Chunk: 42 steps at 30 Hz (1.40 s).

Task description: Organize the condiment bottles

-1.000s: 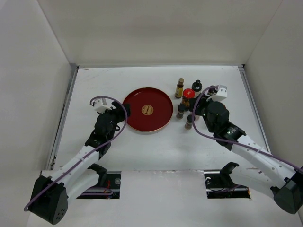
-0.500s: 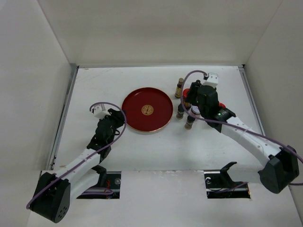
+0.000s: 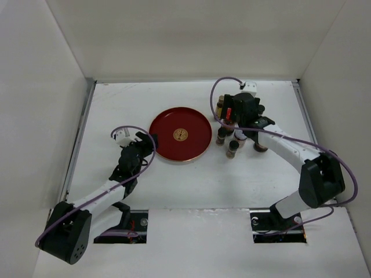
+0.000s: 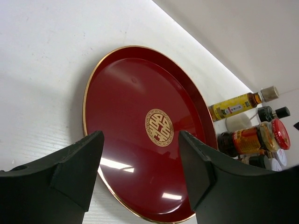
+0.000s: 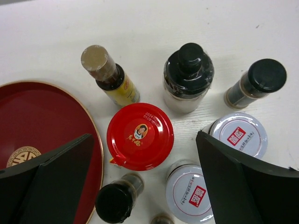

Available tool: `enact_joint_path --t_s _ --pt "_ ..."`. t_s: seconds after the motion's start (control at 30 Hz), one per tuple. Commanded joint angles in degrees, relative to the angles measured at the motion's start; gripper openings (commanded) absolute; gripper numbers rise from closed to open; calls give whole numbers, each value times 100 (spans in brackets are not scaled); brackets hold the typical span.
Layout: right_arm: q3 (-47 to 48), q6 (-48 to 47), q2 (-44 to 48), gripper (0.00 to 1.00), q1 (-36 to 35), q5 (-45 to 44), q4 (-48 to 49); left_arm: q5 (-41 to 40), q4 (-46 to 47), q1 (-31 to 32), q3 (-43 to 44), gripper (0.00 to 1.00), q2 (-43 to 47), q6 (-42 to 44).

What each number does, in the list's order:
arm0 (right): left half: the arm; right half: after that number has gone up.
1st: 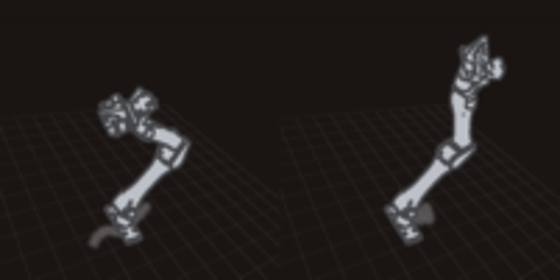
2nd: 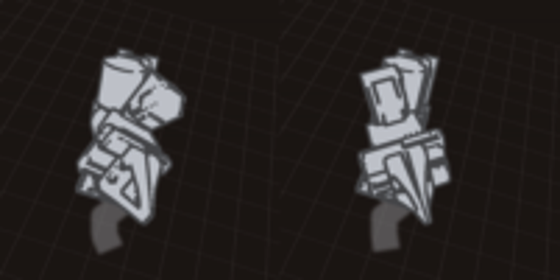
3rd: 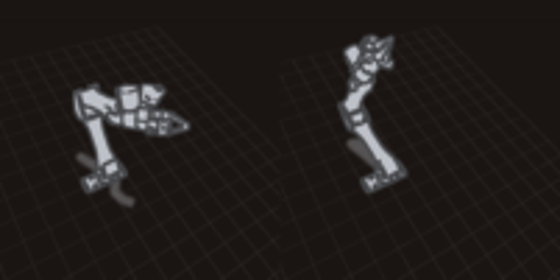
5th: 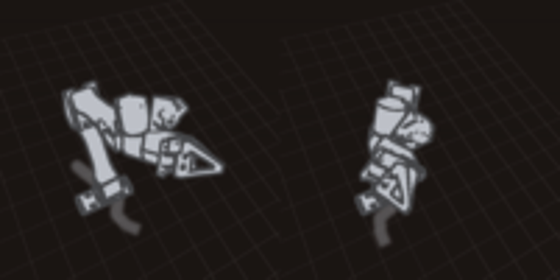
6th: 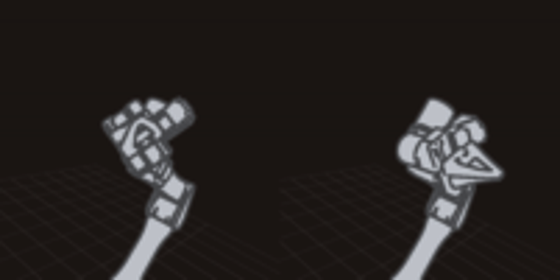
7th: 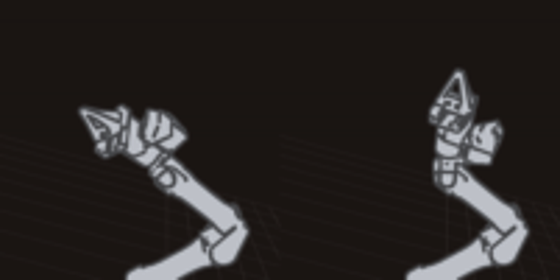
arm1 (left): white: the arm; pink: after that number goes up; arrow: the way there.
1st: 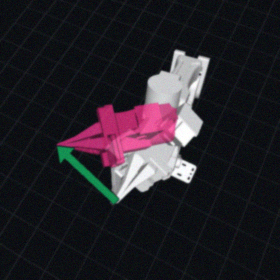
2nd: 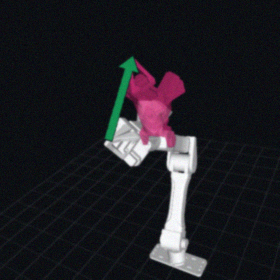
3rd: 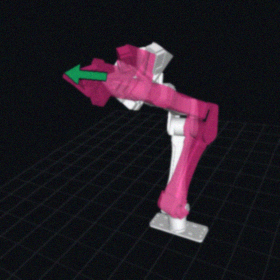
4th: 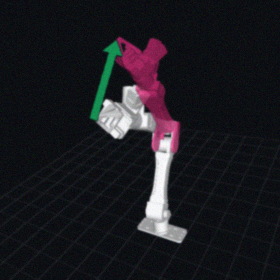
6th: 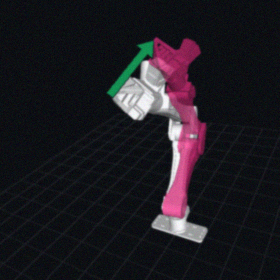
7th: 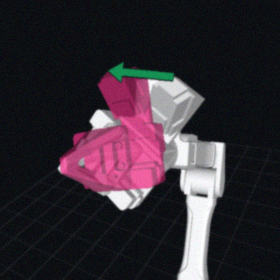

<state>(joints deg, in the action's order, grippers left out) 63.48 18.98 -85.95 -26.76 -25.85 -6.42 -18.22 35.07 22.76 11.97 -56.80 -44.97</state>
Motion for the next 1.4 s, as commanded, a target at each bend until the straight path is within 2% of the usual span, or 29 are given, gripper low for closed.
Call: enact_joint_path --t_s 0.0,0.3,0.63,0.83,0.9,0.97,1.1,1.37 --pt "313 -158 -219 98 27 255 184 2 466 -57 -45 64 -42 -47" --pt "577 -193 -773 99 123 458 123 90 554 -92 -45 65 -156 -108" --pt "691 -149 -1204 94 194 449 105 125 676 -101 -37 66 -306 -135" --pt "753 -158 -1336 81 194 405 105 143 685 -119 -54 66 -288 -143" --pt "779 -167 -1336 73 194 379 105 204 685 -171 -63 66 -297 -170" --pt "692 -132 -1162 63 168 213 184 213 685 -172 -72 66 -262 -179" --pt "499 -202 -635 53 158 -52 570 222 694 -172 -54 66 -376 -187" --pt "323 -404 271 50 -192 -122 1063 222 694 -207 -89 66 -262 -205"
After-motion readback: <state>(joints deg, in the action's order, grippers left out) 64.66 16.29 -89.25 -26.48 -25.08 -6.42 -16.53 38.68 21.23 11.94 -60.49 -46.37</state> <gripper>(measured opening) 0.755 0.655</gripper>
